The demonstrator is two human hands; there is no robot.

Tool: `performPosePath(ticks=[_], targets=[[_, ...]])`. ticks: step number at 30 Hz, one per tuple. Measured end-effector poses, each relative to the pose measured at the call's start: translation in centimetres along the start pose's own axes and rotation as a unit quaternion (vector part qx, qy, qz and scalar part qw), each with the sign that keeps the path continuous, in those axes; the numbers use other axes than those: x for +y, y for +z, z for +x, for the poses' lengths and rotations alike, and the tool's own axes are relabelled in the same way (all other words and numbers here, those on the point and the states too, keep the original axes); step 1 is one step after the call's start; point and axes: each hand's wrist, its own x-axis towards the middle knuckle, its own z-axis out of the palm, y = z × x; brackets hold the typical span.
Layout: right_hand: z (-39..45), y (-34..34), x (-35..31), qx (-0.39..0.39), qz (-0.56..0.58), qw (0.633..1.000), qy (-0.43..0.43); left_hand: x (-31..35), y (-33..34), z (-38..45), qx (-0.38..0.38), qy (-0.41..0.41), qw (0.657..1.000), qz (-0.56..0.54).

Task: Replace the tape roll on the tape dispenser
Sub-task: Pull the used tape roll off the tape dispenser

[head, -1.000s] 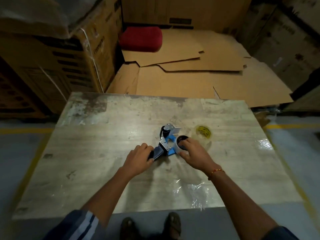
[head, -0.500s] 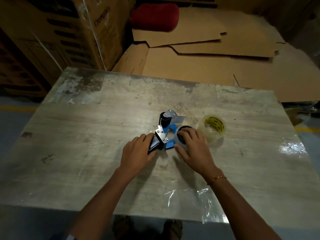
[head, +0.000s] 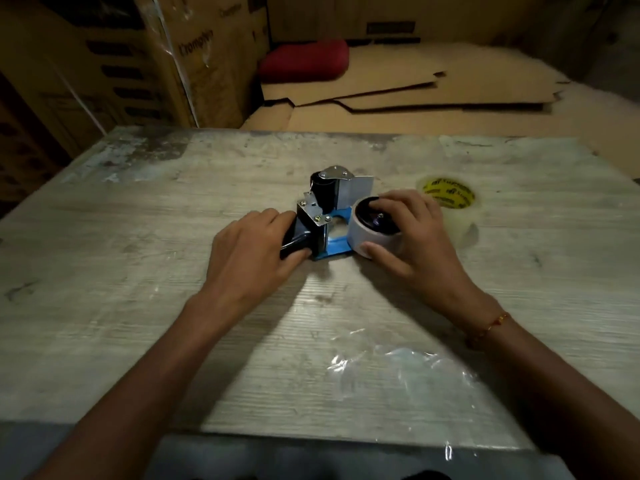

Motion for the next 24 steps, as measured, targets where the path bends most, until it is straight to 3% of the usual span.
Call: performPosePath(ticks=[4, 9, 24], targets=[[-1.0, -0.7, -0.6, -0.022, 0.094, 0.995, 0.035, 0.2, -0.8, -1.8, 0.047, 0.025, 0.998, 0.04], [-3.7, -1.6, -4.1, -0.042, 0.117, 0.991, 0.043, 0.8, -3.1, -5.3, 0.086, 0.022, 0.994, 0.063], [-9.1, -5.9, -9.9, 0.044, 0.215, 0.972, 0.082, 1.5, -7.7, -10.9, 0.035, 0.052, 0.998, 0.023]])
